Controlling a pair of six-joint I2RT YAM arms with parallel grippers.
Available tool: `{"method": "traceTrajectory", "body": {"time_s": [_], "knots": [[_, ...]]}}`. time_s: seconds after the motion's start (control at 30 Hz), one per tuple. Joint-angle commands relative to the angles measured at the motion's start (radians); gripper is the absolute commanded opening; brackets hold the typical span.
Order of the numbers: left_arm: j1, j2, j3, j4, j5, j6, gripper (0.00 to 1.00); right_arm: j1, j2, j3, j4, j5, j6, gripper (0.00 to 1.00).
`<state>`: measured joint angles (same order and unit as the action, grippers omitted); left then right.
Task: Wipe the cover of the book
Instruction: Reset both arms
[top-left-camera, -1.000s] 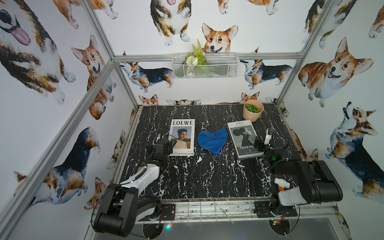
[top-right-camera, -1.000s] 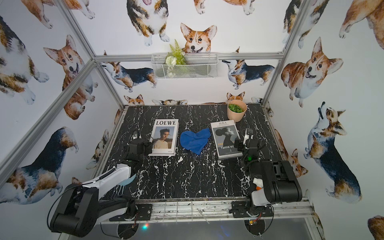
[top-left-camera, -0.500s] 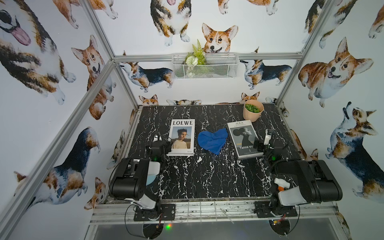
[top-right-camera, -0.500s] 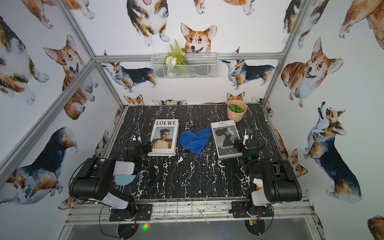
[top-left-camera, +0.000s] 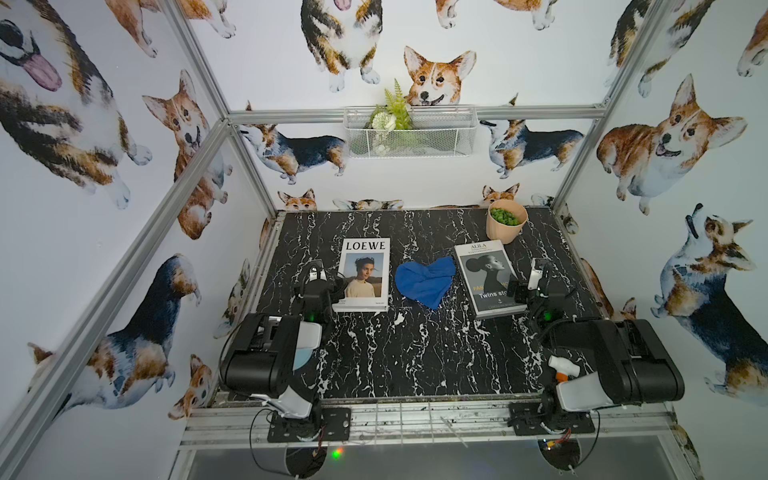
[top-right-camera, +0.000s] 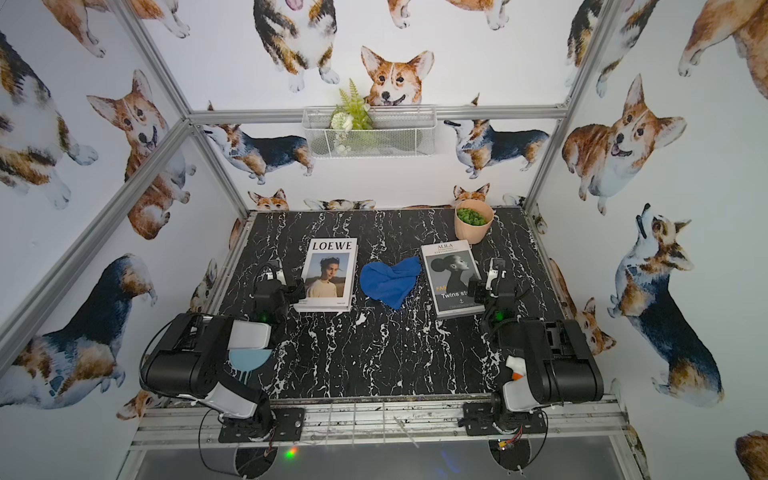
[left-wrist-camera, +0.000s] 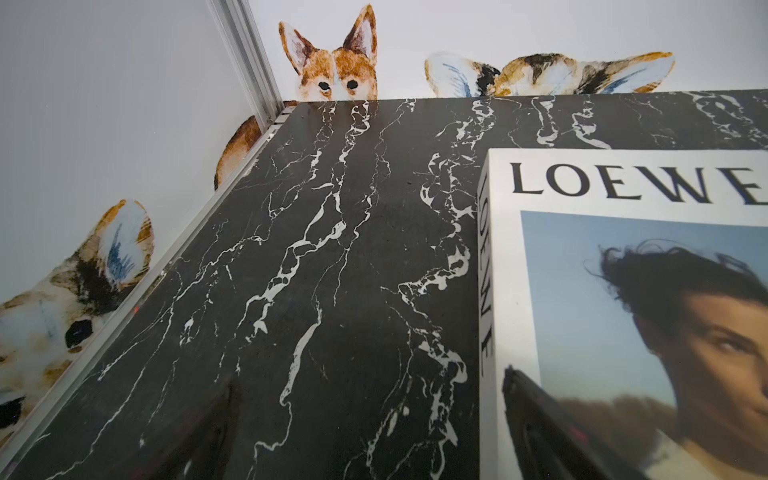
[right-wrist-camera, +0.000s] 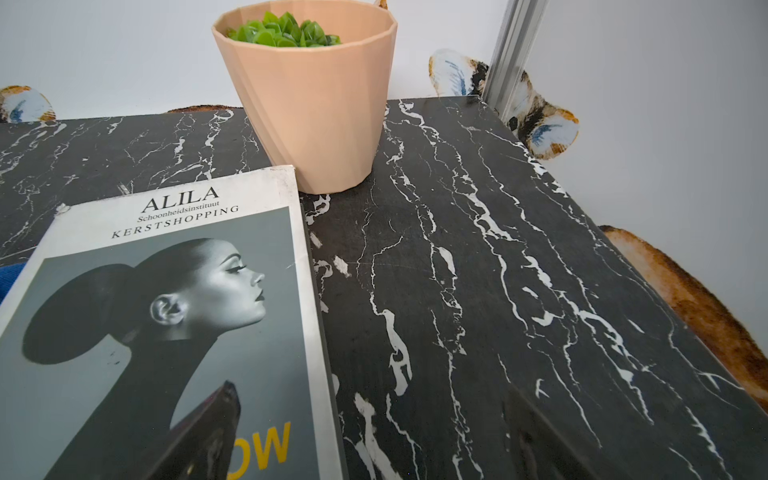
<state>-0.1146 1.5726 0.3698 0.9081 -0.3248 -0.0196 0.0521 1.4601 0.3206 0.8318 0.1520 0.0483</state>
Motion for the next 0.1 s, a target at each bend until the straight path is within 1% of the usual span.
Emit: {"method": "traceTrajectory", "body": {"time_s": [0.0,0.07], "knots": [[-0.001,0.000,0.002,0.044,0.003,0.015,1.00,-0.005,-0.001,0.010,-0.002,-0.023,0.004,1.00],[-0.001,0.000,0.001,0.044,0.003,0.016,1.00,-0.006,-0.009,0.005,0.001,-0.023,0.005,1.00]]}}
